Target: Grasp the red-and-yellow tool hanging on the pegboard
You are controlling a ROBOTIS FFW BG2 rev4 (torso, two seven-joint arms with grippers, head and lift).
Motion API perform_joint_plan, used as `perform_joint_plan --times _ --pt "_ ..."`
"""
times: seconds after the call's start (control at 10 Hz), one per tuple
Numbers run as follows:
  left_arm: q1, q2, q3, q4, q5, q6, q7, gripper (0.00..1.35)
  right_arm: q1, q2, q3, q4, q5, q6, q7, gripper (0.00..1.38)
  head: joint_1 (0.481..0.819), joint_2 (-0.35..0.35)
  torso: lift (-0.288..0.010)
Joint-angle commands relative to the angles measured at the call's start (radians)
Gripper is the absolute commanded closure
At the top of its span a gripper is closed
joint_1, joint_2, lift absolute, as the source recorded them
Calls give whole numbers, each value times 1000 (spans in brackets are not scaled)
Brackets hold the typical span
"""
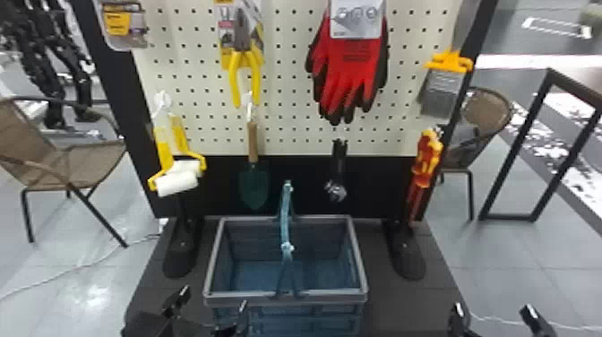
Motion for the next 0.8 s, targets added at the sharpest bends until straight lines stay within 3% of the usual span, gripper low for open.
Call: perform_joint_plan --times 0.0,0.7 --pt "0 0 1 0 0 -1 0 130 -1 6 0 -1 -1 1 0 122 549 0 -100" --pt "-2 8 1 0 3 -1 0 130 -23 6 0 -11 -12 30 2 128 549 0 -100"
